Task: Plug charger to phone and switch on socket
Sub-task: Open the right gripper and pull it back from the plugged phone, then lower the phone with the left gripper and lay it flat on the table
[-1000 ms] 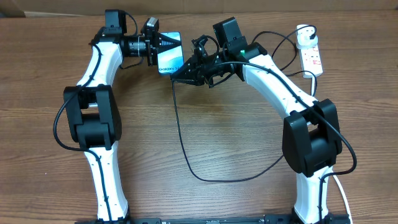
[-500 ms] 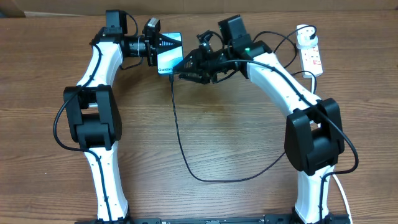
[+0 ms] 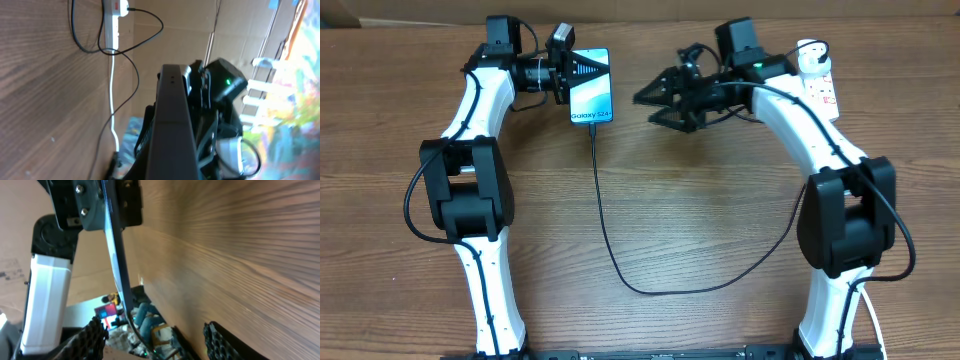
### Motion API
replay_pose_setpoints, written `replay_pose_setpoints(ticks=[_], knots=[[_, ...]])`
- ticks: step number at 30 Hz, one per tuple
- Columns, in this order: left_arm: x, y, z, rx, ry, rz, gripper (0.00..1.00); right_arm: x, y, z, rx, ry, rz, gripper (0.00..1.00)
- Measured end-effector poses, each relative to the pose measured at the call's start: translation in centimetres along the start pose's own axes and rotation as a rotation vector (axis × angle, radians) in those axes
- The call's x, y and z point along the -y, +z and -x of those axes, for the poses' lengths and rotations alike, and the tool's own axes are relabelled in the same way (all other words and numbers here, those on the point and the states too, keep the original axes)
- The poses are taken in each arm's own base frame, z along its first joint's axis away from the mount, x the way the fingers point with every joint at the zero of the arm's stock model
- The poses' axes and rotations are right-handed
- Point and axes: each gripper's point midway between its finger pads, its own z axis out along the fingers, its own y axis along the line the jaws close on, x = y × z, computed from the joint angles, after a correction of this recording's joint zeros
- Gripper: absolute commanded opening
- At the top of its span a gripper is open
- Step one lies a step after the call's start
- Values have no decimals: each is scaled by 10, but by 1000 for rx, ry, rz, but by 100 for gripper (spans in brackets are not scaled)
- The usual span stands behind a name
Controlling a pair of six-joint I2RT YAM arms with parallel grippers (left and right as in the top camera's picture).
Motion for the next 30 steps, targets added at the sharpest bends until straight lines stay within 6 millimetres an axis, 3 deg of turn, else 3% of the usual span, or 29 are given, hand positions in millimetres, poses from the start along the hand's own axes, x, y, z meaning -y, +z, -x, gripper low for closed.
replay_pose_setpoints(ticks=[3,6,12,18,30], knots=[[-5,0,-2,7,21,16,4,17,-13,-3,11,19,-63,66],[-22,0,-6,33,-28,96,5,34,-18,-7,16,28,-143,66],[-83,-6,-26,53,-131,441,4,62,-22,-12,25,35,-302,66],[-124,-18,-35,27,-68,728,4,78,-28,-13,37,39,-397,66],[-156,-23,-35,-49,120,1030,4,86,-32,-14,37,26,-447,66]])
